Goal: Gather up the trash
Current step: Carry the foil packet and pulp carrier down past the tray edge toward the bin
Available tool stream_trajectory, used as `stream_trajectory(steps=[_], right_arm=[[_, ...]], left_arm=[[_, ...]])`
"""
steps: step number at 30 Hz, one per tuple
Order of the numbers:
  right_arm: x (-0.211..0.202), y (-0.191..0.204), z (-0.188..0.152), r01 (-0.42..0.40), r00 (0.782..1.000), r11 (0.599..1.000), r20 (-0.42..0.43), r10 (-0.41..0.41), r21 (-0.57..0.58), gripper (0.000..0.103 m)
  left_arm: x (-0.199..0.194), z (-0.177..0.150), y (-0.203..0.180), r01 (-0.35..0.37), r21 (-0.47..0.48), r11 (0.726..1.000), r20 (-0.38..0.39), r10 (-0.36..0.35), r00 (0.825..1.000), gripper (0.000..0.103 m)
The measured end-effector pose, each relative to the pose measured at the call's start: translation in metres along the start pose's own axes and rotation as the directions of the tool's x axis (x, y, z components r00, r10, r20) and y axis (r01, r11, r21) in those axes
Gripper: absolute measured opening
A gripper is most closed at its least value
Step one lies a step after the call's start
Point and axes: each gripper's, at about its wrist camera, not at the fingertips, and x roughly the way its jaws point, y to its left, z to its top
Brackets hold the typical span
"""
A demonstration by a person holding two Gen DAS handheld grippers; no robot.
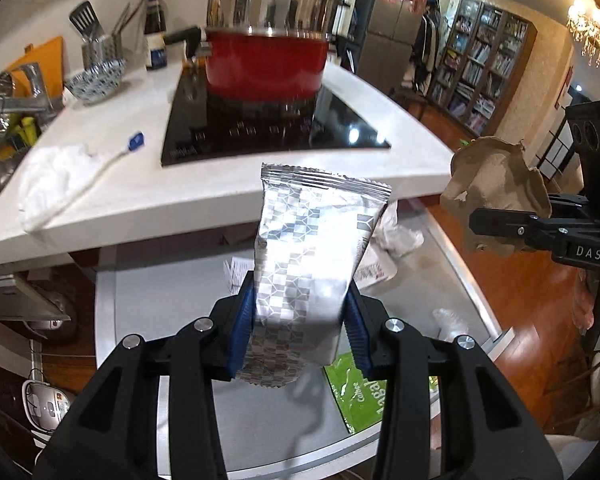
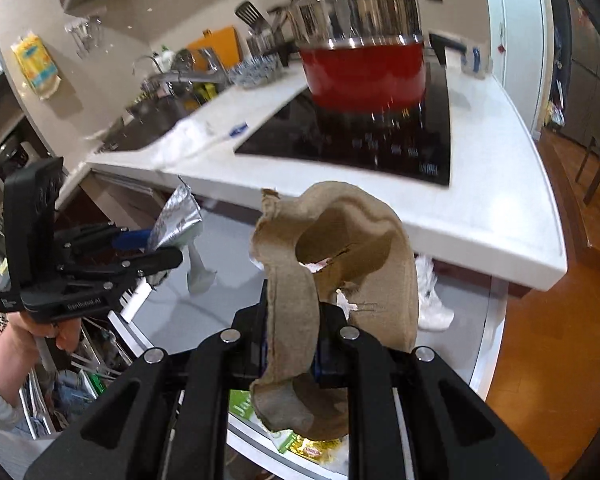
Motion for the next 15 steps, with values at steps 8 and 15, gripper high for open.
stream_trajectory(steps=[8,15], right_arm=[[-0.036,0.024,0.009,-0.002,0.996,0.998,0.084,0.006,-0.055,0.016],[-0.054,0.037,0.003,-0.024,0.994,0.997,0.104,0.032,-0.077,0.016]], left_arm=[[-0.029,0.003,-0.008,-0.025,0.001,1.000,0.071,0.025,0.997,0.042],[-0.055,-0.001,-0.017,-0.009,0.026,1.000,0.109,0.007,0.994,0.042]])
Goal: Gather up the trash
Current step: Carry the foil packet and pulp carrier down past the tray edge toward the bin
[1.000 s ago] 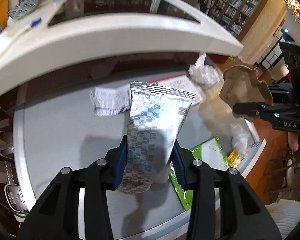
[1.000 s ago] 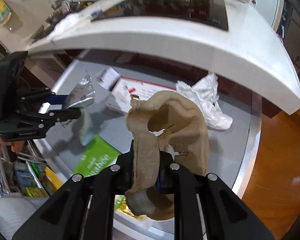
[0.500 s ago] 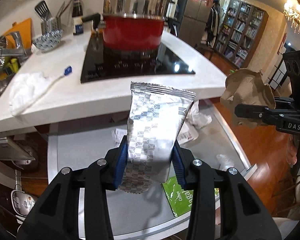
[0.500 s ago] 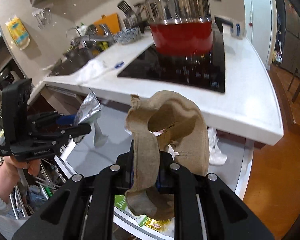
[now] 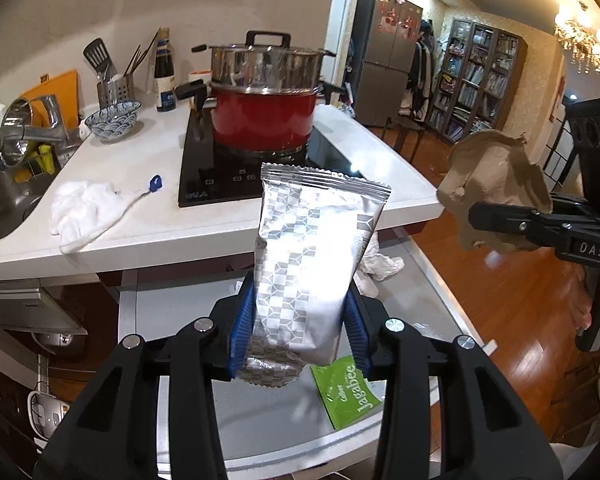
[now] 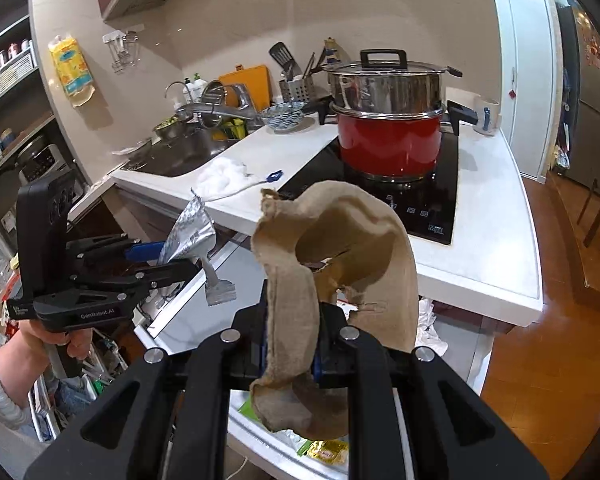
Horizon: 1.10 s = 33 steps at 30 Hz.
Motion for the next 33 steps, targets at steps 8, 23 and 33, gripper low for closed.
stream_trajectory(steps=[8,23,33], right_arm=[[-0.011,0.005,-0.031,-0.091,0.994,0.994,-0.058,0.095,0.067,0.016],[0.020,0.023,-0.159,-0.173,0.899,0.948,-0.350,0.262,0.266,0.016],[0.077,0.023,-0.242,-0.083,0.820,0.942,-0.515,0.250,0.326,0.016]], left_arm=[[-0.021,-0.014,-0.013,0.100,0.055,0.993,-0.039,-0.097,0.994,0.042],[-0.003,-0.120,-0.049,0.320,0.159,0.934,-0.455,-0.218,0.863,0.042],[0.078,-0.214,-0.054,0.349,0.088,0.933,-0.667,-0.205,0.716,0.042]])
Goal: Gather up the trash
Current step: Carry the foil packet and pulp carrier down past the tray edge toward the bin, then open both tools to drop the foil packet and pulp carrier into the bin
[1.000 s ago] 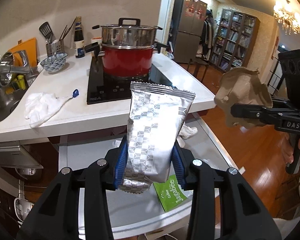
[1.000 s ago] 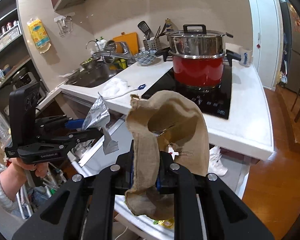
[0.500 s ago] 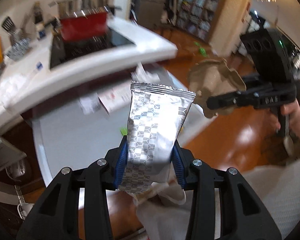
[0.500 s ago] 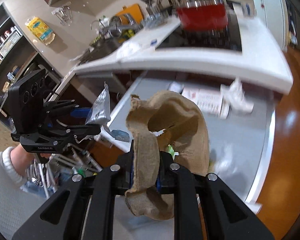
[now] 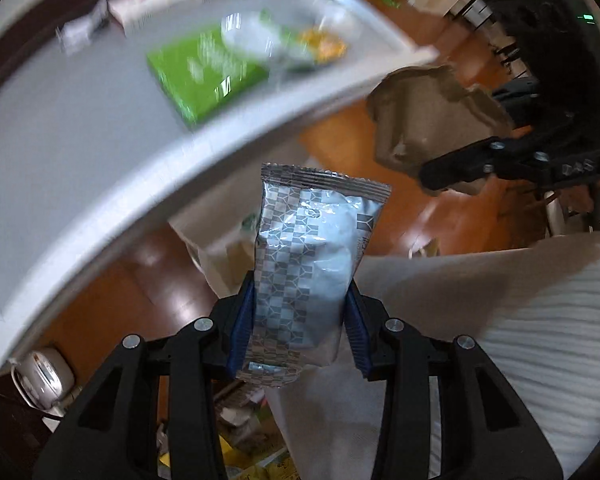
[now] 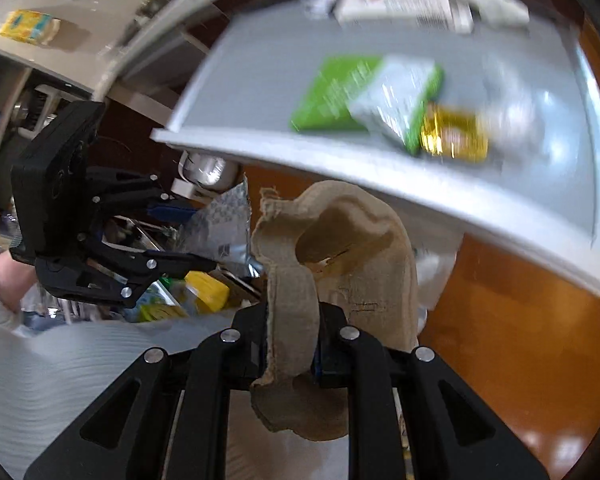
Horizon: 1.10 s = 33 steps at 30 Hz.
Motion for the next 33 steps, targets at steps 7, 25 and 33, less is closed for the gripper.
stream_trajectory(steps=[7,25,33], right_arm=[[0.049,-0.010,0.006,0.125,0.991,0.991,-0.039,-0.127,-0.049,0.016],[0.061,-0.010,0.010,0.194,0.979,0.979,-0.042,-0.197,-0.062,0.060],[0.034,-0.009,-0.014,0.204,0.976,0.977,-0.070,-0.208,-0.057,0.061]], left_arm=[[0.062,0.008,0.009,-0.117,0.016,0.993,-0.067,0.118,0.991,0.042],[0.077,0.028,0.004,-0.229,0.051,0.972,-0.053,0.231,0.971,0.062],[0.052,0.015,0.018,-0.239,0.002,0.971,-0.036,0.239,0.970,0.062]])
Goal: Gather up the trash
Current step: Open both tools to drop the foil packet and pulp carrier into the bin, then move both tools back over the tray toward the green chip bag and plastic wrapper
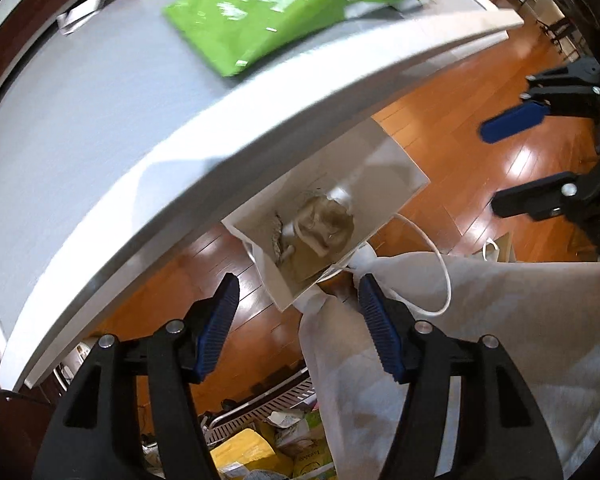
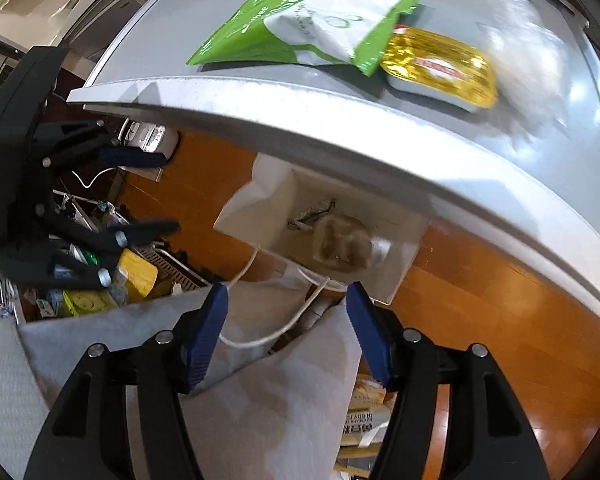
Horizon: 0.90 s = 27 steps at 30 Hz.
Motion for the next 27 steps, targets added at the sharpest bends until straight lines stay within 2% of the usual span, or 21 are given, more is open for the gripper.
stream_trajectory(steps=[4,5,6,8,10,13,17,19,21,23,25,27], right_arm=[[-0.034,0.004,-0.013,-0.007,1.000,0.999,0.018,0.008,-0.033,0.062],[-0.045,0.000,-0.014,-0.008,0.999,0.999,0.035,0.010,-0.041,0.068],[-0.055,0.002,-0.015,-0.004,0.998,0.999,0.058,0.007,-0.047,0.077],[-0.078,0.003,-0.006,0.019,0.992,0.999,0.129,-0.013,-0.046,0.084],[-0.100,-0.005,0.001,0.057,0.979,0.998,0.198,-0.052,-0.023,0.087],[-0.117,-0.016,0.017,0.126,0.952,0.992,0.279,-0.129,0.027,0.090],[-0.123,-0.037,0.034,0.217,0.924,0.973,0.304,-0.232,0.081,0.092],[-0.125,-0.046,0.043,0.287,0.900,0.952,0.311,-0.306,0.105,0.092],[-0.119,-0.047,0.050,0.315,0.887,0.943,0.322,-0.331,0.103,0.092],[-0.118,-0.049,0.059,0.327,0.884,0.939,0.318,-0.343,0.106,0.092],[-0.116,-0.057,0.067,0.315,0.888,0.942,0.314,-0.336,0.117,0.092],[-0.114,-0.060,0.073,0.307,0.891,0.943,0.311,-0.332,0.128,0.092]], left_arm=[[-0.022,-0.007,0.012,0.006,-0.037,0.999,0.024,-0.005,1.000,0.062],[-0.030,-0.009,0.013,0.010,-0.045,0.999,0.036,-0.008,0.999,0.062],[-0.036,-0.012,0.014,0.016,-0.054,0.998,0.050,-0.013,0.999,0.062],[-0.058,-0.012,0.018,0.040,-0.077,0.996,0.103,-0.032,0.994,0.062],[-0.078,-0.006,0.023,0.044,-0.100,0.994,0.157,-0.028,0.987,0.062],[-0.101,0.001,0.032,0.002,-0.149,0.989,0.242,0.035,0.970,0.068],[-0.122,0.015,0.047,-0.019,-0.222,0.975,0.319,0.091,0.943,0.070],[-0.125,0.020,0.048,-0.048,-0.238,0.970,0.335,0.129,0.933,0.070],[-0.127,0.026,0.050,-0.049,-0.240,0.970,0.349,0.133,0.928,0.070],[-0.127,0.033,0.044,-0.035,-0.226,0.974,0.371,0.119,0.921,0.071],[-0.125,0.045,0.038,-0.009,-0.175,0.984,0.374,0.075,0.924,0.070],[-0.116,0.057,0.022,-0.018,-0.103,0.995,0.363,0.054,0.930,0.070]])
